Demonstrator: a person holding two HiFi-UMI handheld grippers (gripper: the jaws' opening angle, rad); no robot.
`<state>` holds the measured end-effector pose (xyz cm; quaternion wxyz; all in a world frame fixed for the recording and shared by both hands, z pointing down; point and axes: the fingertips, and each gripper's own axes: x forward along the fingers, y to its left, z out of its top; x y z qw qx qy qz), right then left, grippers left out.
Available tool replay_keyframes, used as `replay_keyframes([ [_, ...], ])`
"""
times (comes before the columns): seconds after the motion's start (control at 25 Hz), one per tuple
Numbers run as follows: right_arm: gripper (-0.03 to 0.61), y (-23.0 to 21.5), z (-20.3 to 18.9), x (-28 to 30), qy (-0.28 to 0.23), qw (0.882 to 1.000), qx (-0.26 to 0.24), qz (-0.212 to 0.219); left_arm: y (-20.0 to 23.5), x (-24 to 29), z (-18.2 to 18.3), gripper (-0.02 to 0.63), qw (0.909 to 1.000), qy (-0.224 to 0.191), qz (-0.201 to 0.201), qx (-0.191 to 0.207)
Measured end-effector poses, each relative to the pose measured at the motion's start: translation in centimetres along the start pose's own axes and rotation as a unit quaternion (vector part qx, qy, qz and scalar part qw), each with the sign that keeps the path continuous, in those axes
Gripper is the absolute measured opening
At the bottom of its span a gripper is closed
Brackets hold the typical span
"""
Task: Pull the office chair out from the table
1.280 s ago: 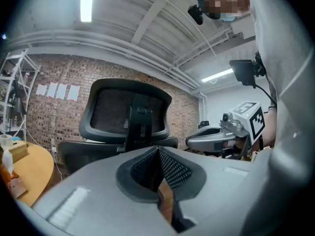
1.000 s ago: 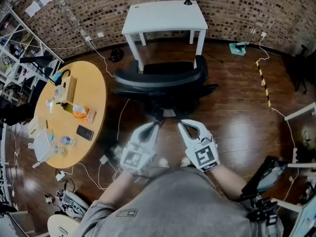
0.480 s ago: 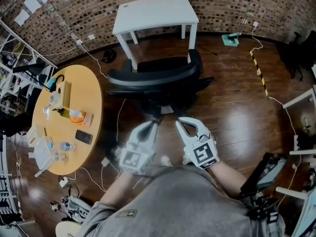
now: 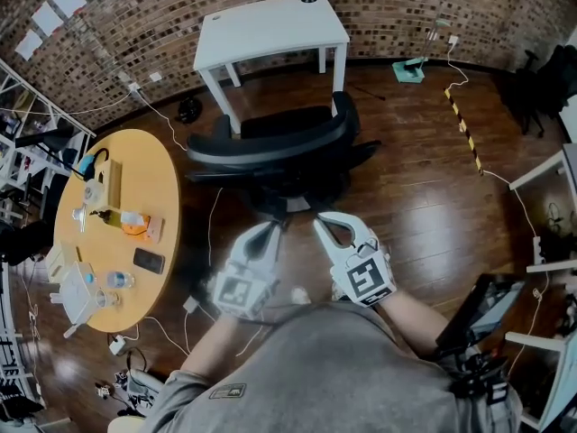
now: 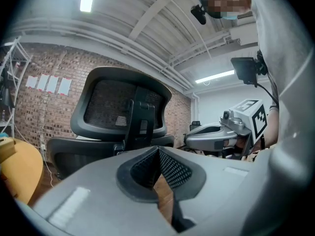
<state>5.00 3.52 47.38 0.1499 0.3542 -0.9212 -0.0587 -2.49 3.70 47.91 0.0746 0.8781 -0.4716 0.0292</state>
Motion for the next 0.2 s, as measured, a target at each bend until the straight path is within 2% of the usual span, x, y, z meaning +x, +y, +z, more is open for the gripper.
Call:
replay_keyframes([
  [0.2, 0.012, -0.1, 0.32, -0.27, 0.002, 1.0, -0.002, -0.001, -0.25, 0.21, 0.64, 0.002, 1.0, -0.008, -0.003, 0.0],
])
